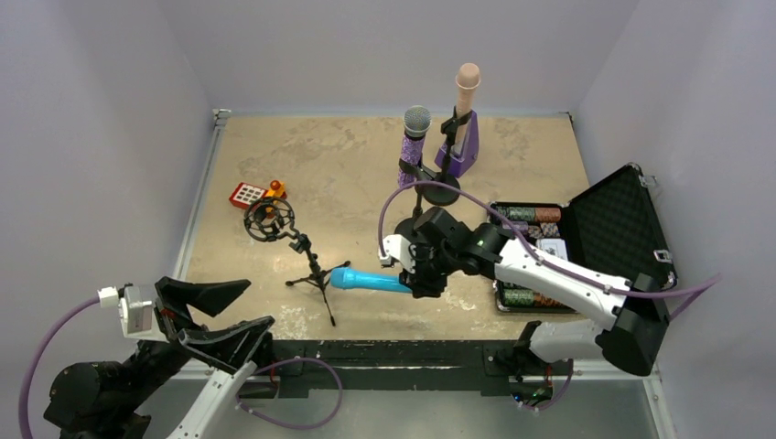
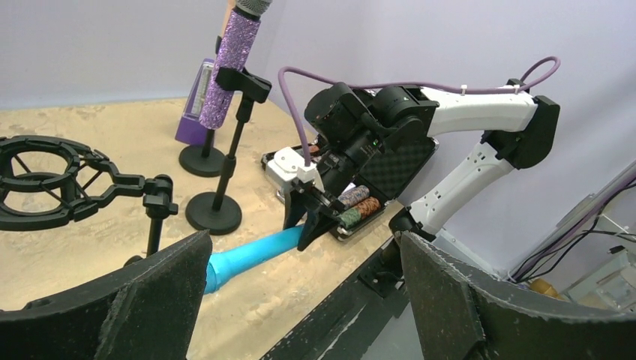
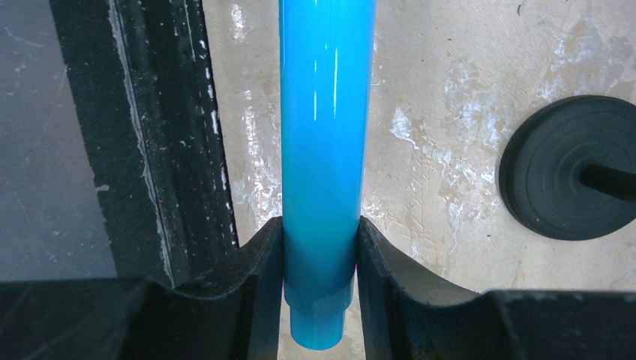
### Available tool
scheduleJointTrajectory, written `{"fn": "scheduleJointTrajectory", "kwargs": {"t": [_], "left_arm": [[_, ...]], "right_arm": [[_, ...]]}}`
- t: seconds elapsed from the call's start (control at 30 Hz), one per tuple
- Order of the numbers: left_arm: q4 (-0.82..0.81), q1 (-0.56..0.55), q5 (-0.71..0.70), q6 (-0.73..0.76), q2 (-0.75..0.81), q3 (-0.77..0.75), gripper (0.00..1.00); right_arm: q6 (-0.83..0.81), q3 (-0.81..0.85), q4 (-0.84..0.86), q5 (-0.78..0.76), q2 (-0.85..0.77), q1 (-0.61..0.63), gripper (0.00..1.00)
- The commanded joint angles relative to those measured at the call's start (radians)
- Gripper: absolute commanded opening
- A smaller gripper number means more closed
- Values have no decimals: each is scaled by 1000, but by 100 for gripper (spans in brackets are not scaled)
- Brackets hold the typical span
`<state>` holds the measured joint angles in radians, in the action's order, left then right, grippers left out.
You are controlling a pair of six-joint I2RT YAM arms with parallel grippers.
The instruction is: Attach the microphones to the stand
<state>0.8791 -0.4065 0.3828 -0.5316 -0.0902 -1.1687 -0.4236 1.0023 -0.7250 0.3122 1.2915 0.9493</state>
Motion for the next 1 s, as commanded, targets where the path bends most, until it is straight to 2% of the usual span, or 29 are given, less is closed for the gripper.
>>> {"fn": "scheduleJointTrajectory", "kwargs": {"t": [0.0,0.33,0.53,0.8,0.97], "left_arm": [[-78,-3,29,-45,-16,15,99],[-210,-3,75,-100,-65,55,99],[-320,-2,104,-168,-116,98,99],[-490,-2,122,-250,-202,160,99],[-639,-2,81,-304,-274,193,99]], "right_arm": [[-35,6,-29,134,-88,-64,0],[-32,7,-68,271,-243,-194,0],[-19,57,-89,326,-259,-242,0],[67,315,-118,420,-257,-332,0],[165,467,-83,470,-210,-345,0]]}}
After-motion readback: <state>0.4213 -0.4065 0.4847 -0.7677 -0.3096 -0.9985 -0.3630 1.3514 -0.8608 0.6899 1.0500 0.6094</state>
